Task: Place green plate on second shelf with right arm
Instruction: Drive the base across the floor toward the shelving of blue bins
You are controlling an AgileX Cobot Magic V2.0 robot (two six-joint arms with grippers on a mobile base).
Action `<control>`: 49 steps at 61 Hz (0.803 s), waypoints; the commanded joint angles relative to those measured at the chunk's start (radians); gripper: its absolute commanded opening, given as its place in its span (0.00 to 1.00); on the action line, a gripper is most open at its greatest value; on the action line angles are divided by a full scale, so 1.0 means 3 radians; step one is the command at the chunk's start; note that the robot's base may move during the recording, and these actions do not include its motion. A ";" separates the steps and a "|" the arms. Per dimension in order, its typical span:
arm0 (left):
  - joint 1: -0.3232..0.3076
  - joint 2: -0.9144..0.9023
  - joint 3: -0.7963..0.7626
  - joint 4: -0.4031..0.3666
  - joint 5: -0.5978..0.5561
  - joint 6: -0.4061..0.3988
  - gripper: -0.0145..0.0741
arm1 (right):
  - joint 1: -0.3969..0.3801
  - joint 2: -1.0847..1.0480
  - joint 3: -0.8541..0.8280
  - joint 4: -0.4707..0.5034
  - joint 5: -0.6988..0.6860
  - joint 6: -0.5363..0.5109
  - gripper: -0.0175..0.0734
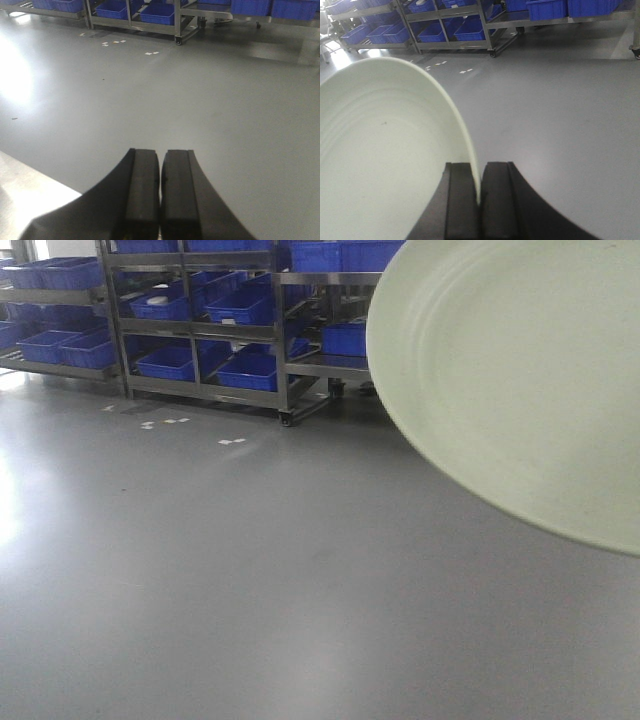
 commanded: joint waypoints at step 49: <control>-0.0004 -0.0071 0.0133 -0.0004 -0.0267 0.0001 0.30 | -0.0019 0.0011 -0.0120 0.0023 -0.0359 0.0007 0.24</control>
